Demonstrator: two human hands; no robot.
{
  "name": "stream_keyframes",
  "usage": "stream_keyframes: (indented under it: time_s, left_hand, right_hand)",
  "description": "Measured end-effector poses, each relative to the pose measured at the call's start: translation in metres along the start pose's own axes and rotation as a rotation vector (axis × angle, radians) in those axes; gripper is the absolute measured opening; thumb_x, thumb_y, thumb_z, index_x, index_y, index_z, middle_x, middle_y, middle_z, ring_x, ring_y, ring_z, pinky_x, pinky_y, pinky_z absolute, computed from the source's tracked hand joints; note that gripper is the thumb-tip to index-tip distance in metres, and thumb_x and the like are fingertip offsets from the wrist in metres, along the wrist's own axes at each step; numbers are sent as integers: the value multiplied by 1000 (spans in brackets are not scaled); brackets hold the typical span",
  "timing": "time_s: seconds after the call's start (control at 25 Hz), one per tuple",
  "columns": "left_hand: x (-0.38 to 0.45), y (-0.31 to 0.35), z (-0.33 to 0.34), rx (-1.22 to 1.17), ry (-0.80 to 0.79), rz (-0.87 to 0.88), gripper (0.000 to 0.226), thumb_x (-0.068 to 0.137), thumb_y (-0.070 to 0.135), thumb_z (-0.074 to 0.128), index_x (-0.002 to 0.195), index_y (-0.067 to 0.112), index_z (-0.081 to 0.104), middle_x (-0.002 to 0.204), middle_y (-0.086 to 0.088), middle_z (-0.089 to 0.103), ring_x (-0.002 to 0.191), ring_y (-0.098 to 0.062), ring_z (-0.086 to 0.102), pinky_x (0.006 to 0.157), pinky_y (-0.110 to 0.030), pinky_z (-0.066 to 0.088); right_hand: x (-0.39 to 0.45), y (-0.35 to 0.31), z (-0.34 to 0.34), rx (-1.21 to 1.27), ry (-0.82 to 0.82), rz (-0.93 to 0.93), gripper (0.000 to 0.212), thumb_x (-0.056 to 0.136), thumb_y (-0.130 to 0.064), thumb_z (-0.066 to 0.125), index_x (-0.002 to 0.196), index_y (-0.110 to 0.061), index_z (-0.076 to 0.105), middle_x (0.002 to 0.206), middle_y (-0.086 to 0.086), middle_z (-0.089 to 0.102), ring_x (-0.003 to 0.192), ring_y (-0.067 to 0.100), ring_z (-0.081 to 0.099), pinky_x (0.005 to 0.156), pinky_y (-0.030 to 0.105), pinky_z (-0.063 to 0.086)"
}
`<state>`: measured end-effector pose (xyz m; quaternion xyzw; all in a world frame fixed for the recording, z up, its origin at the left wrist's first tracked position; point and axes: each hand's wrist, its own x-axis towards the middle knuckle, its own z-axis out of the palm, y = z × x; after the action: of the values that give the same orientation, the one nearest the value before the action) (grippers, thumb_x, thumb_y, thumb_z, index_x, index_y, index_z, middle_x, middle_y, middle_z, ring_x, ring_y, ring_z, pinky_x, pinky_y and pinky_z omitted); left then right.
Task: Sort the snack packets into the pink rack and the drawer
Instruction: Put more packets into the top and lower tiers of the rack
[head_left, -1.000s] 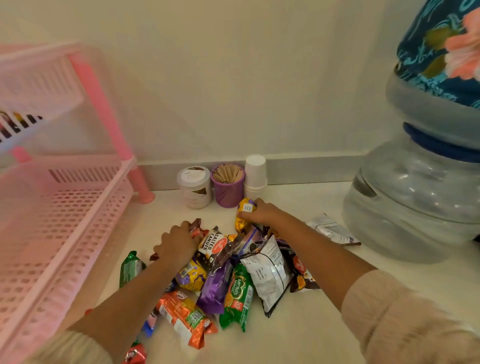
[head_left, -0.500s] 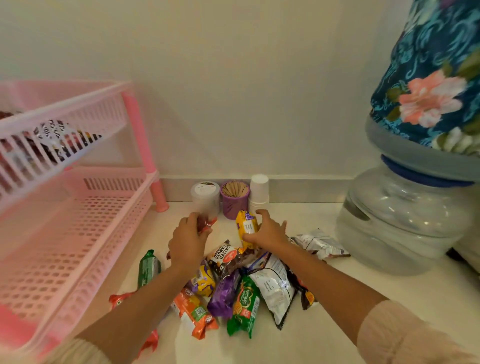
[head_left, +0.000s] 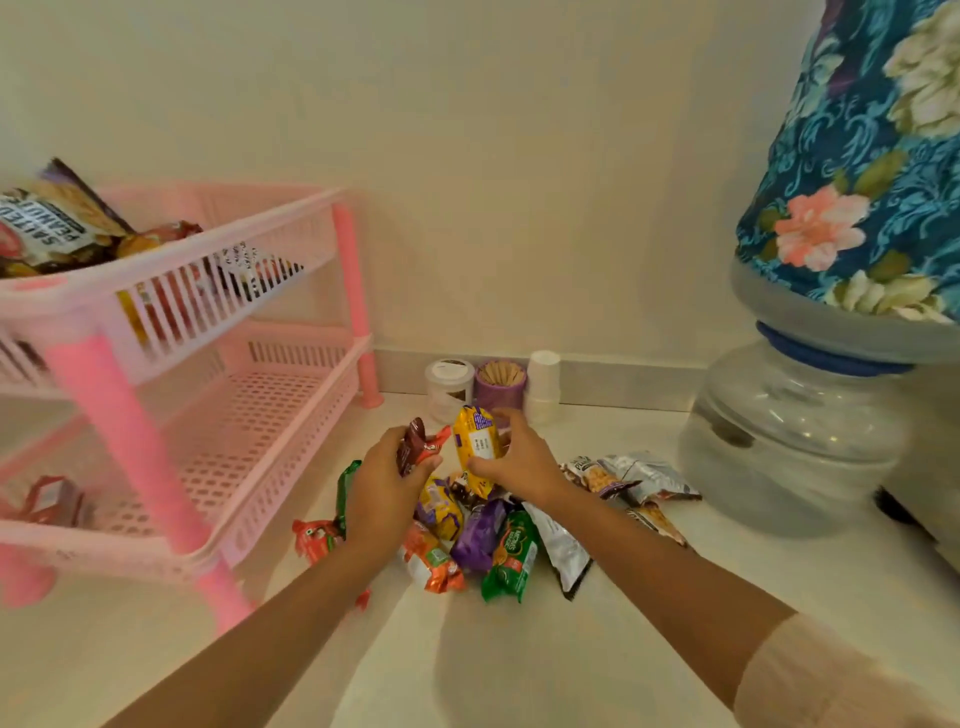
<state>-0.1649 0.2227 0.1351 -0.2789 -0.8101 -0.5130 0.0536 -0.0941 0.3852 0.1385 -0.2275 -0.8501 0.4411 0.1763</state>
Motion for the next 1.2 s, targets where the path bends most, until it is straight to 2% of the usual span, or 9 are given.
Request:
stream_keyframes:
  time_s: [0.08, 0.24, 0.4, 0.56, 0.68, 0.76, 0.96, 1.08, 1.2]
  left_hand:
    - [-19, 0, -19, -34, 32, -31, 30, 79, 31, 70, 105, 27, 58, 75, 17, 59, 73, -13, 59, 61, -29, 44]
    - [-57, -9, -54, -77, 43, -70, 36, 77, 28, 72, 111, 24, 59, 89, 13, 64, 81, -11, 61, 66, -25, 45]
    - [-79, -23, -99, -22, -20, -162, 36, 78, 28, 72, 111, 25, 58, 84, 23, 59, 76, 6, 57, 63, -7, 41]
    - [-89, -39, -155, 69, -53, -298, 38, 79, 35, 70, 114, 24, 58, 97, 5, 64, 83, -14, 61, 71, -23, 47]
    - [-92, -49, -197, 180, 48, -313, 41, 77, 41, 69, 113, 22, 58, 100, 5, 64, 79, -15, 62, 68, -25, 48]
    - [-87, -53, -223, 245, 145, -306, 45, 77, 43, 68, 112, 18, 58, 97, 6, 60, 80, -16, 60, 70, -26, 47]
    - [-47, -62, -266, 169, 340, -314, 34, 80, 41, 67, 100, 16, 56, 92, 3, 59, 80, -16, 57, 66, -23, 43]
    - [-17, -67, -272, 57, 382, -382, 37, 81, 42, 65, 101, 13, 54, 95, -4, 63, 84, -24, 63, 72, -39, 55]
    - [11, -75, -269, -88, 405, -466, 43, 81, 42, 65, 107, 9, 53, 101, -11, 65, 89, -31, 65, 77, -49, 56]
  right_hand:
    - [-8, -8, 9, 3, -15, -16, 76, 67, -30, 78, 130, -21, 36, 93, -6, 60, 70, -3, 54, 56, 11, 43]
    - [-11, -25, 35, -10, -30, -22, 74, 69, -28, 78, 130, -18, 38, 92, -1, 55, 78, 11, 54, 67, 25, 42]
    - [-9, -52, 67, 62, -70, -56, 69, 71, -26, 77, 128, -19, 39, 94, 1, 57, 75, 11, 56, 62, 23, 42]
    - [-3, -83, 97, 126, -116, -112, 68, 73, -26, 76, 129, -18, 38, 96, 3, 56, 75, 11, 56, 60, 21, 44]
    - [1, -110, 118, 160, -137, -152, 67, 74, -26, 75, 129, -18, 38, 101, 3, 54, 83, 17, 57, 71, 30, 48]
    - [4, -124, 131, 185, -151, -171, 66, 74, -25, 75, 128, -17, 38, 100, 2, 54, 79, 12, 57, 65, 25, 47]
    - [10, -151, 160, 181, -202, -197, 67, 72, -26, 76, 127, -20, 38, 95, 0, 55, 72, 1, 55, 55, 18, 41]
    - [15, -167, 173, 148, -220, -193, 71, 72, -32, 76, 129, -20, 36, 85, -9, 53, 69, 5, 57, 54, 20, 41]
    - [19, -178, 183, 137, -230, -170, 73, 70, -34, 77, 128, -20, 36, 82, -10, 52, 66, 6, 57, 52, 22, 43]
